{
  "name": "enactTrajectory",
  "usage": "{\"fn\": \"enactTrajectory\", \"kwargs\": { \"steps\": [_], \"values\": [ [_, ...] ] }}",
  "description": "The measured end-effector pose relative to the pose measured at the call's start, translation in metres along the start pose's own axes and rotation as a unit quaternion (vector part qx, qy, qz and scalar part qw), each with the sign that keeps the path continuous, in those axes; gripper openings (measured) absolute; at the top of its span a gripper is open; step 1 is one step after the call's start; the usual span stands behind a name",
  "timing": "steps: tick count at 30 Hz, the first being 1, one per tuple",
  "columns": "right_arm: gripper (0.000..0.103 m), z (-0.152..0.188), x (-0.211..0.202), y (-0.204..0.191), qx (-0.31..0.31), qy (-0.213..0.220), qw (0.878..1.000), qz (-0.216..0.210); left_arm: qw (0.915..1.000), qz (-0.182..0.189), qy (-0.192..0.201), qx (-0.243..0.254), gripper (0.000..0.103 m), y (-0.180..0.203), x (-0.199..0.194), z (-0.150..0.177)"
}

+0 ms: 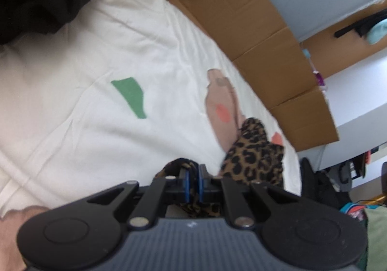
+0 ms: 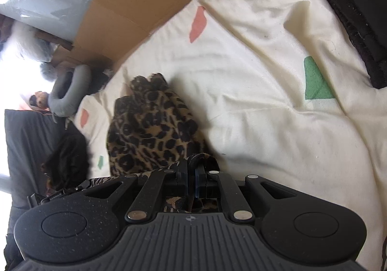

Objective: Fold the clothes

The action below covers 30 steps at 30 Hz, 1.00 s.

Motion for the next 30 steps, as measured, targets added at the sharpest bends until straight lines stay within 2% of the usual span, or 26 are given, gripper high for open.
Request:
{"fn": "enactTrajectory", "kwargs": {
  "steps": [6, 8, 9, 10, 11, 12, 17, 23, 30],
  "values": [
    [0.006, 0.004, 0.010, 0.004, -0.007, -0.008, 1.000, 0.028, 0.9997, -0.015, -0.017, -0.001, 0.009, -0.008, 0.011, 0.005],
    [0.008, 0.003, 0.008, 0.000, -0.008, -0.009, 0.999, 0.031, 0.9997, -0.015, -0.019, -0.006, 0.016, -0.005, 0.006, 0.002],
    [0.010, 0.003, 0.007, -0.002, -0.008, -0.009, 0.999, 0.033, 0.9998, -0.013, -0.016, -0.005, 0.023, -0.002, 0.001, -0.001],
    [0.020, 0.002, 0.003, -0.005, -0.011, -0.009, 0.999, 0.030, 0.9999, -0.010, -0.013, -0.003, 0.032, 0.002, -0.004, -0.003],
    [0.029, 0.002, 0.000, -0.008, -0.014, -0.008, 1.000, 0.027, 0.9999, -0.007, -0.009, -0.002, 0.036, 0.006, -0.009, -0.005],
    [0.045, 0.002, -0.004, -0.011, -0.018, -0.008, 1.000, 0.023, 1.0000, -0.005, -0.006, 0.000, 0.041, 0.010, -0.014, -0.008],
    [0.046, 0.006, -0.019, -0.020, -0.011, -0.005, 1.000, 0.002, 0.9998, 0.010, -0.018, 0.006, 0.042, 0.026, -0.020, 0.009],
    [0.050, 0.029, -0.013, -0.024, -0.020, -0.030, 0.999, -0.014, 0.9989, 0.022, -0.039, 0.015, 0.042, 0.046, -0.021, 0.034],
    [0.050, 0.050, 0.006, -0.037, -0.071, -0.036, 0.997, -0.014, 0.9944, 0.025, -0.070, 0.075, 0.042, 0.075, -0.005, 0.067]
  ]
}}
Point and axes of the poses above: each gripper's, at about its wrist camera, not at the fingertips, and x roughly the way its jaws point, y to its right, z to its underside, the point moved 7 cm from there along x, roughly the way its jaws point, and after that the axes turned 11 degrees about y, right-handed, at the moved point
